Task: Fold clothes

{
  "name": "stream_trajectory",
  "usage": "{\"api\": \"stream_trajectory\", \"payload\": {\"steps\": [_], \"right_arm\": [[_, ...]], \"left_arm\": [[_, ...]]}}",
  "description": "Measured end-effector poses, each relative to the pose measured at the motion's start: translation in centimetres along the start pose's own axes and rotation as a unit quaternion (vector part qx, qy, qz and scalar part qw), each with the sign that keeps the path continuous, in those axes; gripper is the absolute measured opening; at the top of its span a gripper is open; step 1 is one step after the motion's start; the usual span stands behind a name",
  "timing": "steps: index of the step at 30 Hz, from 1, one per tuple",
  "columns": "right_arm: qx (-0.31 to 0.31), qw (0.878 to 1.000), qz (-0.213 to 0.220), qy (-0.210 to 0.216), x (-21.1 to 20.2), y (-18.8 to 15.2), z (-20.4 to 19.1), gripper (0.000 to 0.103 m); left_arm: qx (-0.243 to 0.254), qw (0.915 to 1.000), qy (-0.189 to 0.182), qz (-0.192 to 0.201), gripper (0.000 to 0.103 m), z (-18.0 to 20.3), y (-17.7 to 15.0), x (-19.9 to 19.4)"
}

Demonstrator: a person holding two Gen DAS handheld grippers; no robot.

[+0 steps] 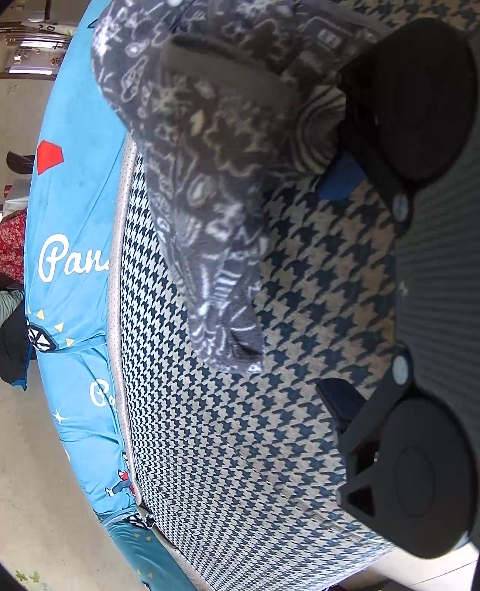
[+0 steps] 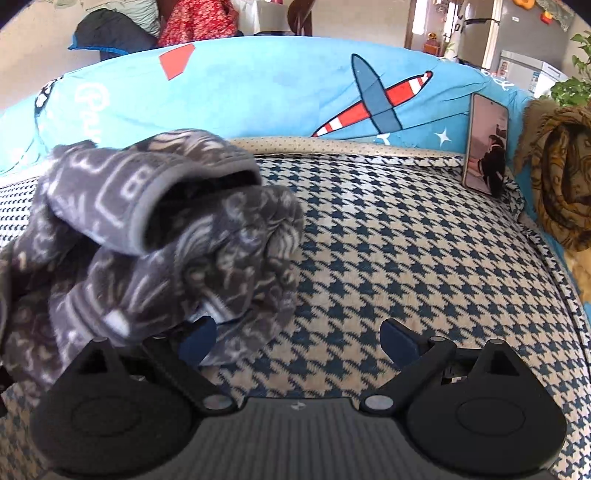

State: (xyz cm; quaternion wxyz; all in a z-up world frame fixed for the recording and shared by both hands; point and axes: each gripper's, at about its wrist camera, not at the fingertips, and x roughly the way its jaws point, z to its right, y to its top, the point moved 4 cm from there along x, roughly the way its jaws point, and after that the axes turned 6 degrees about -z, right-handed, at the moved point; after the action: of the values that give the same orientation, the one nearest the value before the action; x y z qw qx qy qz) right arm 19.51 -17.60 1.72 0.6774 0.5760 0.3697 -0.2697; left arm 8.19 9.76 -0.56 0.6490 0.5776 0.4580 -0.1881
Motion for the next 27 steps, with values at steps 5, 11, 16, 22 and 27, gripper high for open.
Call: {"api": "stream_trajectory", "payload": {"steps": [5, 11, 16, 22, 27], "right_arm": [[-0.024, 0.999, -0.004, 0.021, -2.1, -3.5, -1.8, 0.099], [-0.035, 0.998, -0.013, 0.046, -3.5, -6.5, -2.9, 0.099], [-0.022, 0.998, -0.014, 0.053, -3.9, -7.8, -2.6, 0.099], [-0.006, 0.998, -0.016, 0.061, -4.3, -8.6, -2.1, 0.099], [-0.012, 0.998, -0.009, 0.062, -4.6, -8.7, -2.1, 0.099]], "left_arm": [[0.002, 0.9997, -0.022, -0.009, 0.103, 0.1, -2.6, -2.4], [-0.003, 0.9993, -0.032, -0.016, 0.103, -0.2, -4.3, -4.5], [0.002, 0.9992, -0.037, -0.017, 0.103, 0.2, -5.2, -5.8], [0.025, 0.9991, -0.033, -0.011, 0.103, 1.6, -5.7, -7.1], [0.036, 0.9988, -0.033, -0.003, 0.103, 2.2, -5.9, -8.2]]}}
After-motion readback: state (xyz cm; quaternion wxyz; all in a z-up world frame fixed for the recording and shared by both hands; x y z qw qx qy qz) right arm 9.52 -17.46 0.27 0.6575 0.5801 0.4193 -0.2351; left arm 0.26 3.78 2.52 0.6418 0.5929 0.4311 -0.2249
